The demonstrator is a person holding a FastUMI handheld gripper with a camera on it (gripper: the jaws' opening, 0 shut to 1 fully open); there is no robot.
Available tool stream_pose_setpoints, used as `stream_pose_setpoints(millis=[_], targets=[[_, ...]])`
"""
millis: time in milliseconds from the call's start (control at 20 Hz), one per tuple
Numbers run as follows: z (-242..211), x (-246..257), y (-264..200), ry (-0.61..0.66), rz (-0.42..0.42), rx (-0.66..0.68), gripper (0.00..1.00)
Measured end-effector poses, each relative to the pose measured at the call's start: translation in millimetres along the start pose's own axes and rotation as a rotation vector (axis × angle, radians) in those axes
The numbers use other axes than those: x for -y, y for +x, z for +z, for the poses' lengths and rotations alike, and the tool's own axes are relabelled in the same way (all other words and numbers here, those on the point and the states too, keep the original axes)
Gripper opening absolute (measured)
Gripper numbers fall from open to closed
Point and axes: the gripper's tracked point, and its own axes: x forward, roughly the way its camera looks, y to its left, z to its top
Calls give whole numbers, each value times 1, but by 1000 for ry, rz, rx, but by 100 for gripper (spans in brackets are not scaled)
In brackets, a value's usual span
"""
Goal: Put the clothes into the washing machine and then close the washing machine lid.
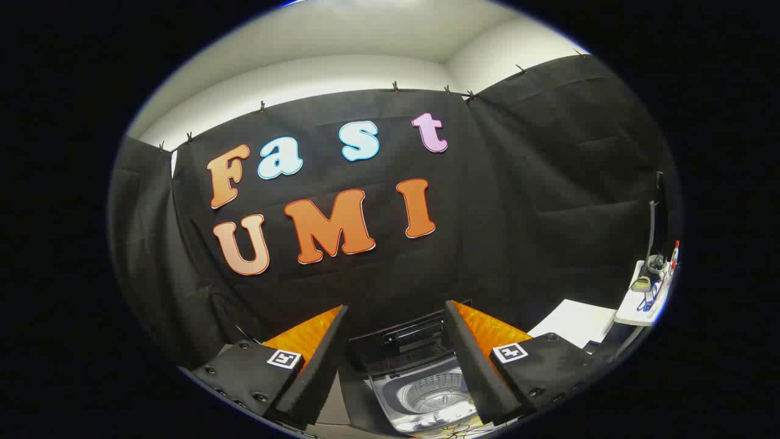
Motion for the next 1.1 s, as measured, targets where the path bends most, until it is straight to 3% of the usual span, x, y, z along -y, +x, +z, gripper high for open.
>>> stream_pose_setpoints(millis=[1100], targets=[[-1, -1, -7, -8, 11, -7, 98]])
